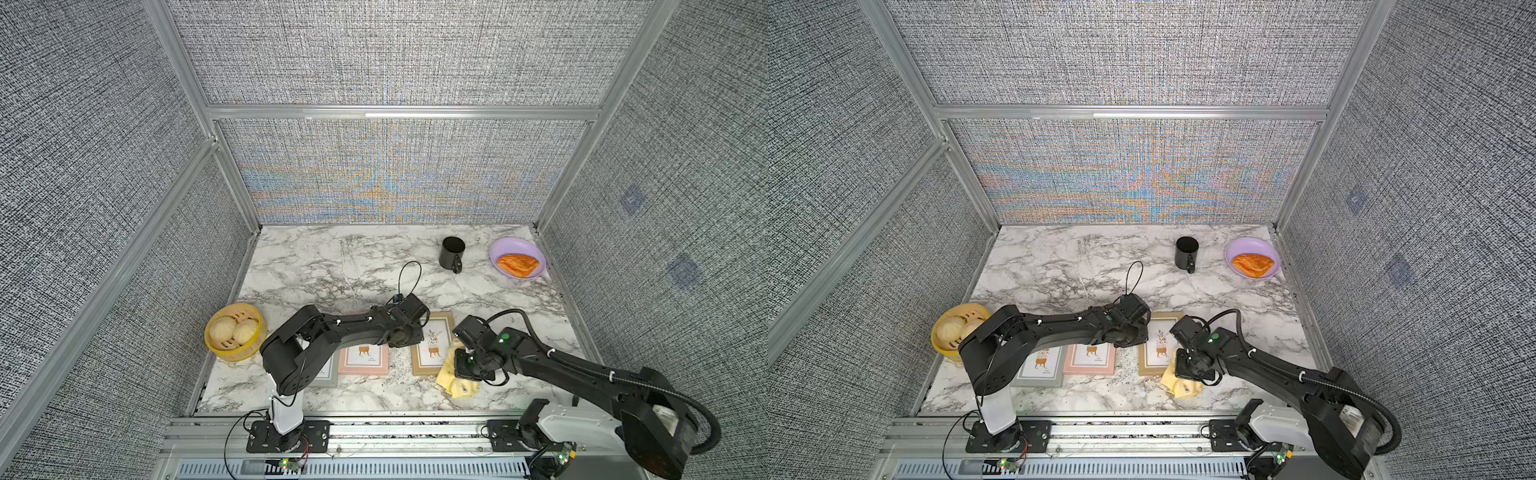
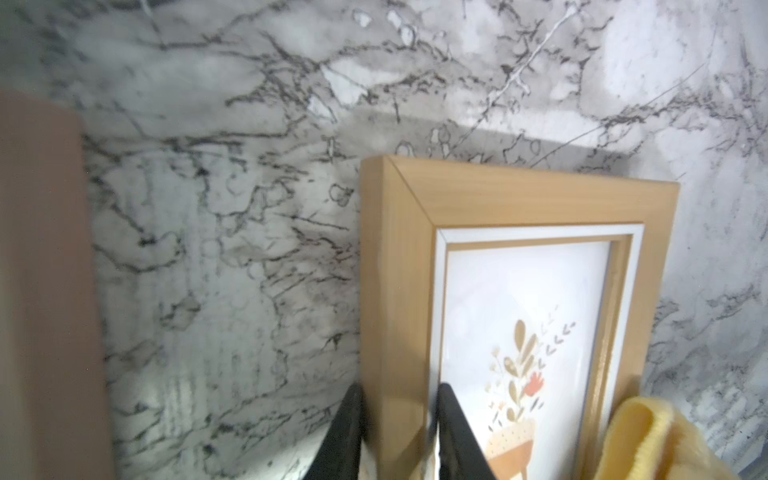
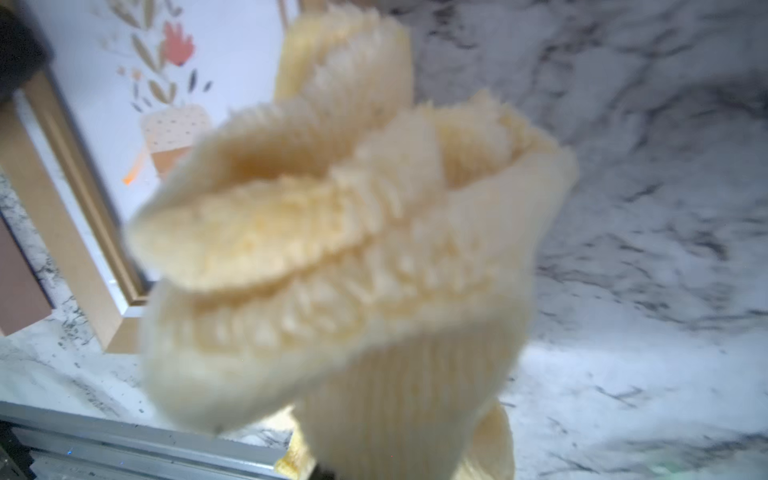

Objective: Wipe the picture frame with a cloth
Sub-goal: Wipe the dirt from the picture frame.

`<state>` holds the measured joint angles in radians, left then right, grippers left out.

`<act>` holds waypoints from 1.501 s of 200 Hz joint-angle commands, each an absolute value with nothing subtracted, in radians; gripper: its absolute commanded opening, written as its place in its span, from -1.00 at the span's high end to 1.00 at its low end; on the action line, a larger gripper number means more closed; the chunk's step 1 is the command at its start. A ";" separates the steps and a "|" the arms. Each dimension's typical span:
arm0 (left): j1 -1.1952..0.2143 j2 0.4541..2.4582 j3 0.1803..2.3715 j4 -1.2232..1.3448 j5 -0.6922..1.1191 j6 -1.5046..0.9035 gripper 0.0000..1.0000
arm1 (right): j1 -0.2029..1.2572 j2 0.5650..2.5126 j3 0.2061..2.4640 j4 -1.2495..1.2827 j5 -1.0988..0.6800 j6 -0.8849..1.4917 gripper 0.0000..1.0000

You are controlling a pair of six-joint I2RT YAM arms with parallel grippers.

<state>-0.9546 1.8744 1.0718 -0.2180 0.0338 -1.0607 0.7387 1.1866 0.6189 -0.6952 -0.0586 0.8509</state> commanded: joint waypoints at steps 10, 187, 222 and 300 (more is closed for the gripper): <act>-0.953 1.896 1.065 -0.299 0.064 -1.066 0.88 | 0.735 1.209 0.626 -0.742 -0.082 0.834 1.00; -0.953 1.899 1.070 -0.317 0.063 -1.036 0.89 | 0.618 1.298 0.771 -0.778 -0.140 0.677 1.00; -0.953 1.904 1.081 -0.325 0.080 -1.012 0.89 | 0.616 1.416 0.910 -0.737 -0.178 0.647 1.00; -0.953 1.889 1.075 -0.333 0.085 -1.009 0.89 | 0.584 1.715 1.165 -0.760 -0.143 0.548 1.00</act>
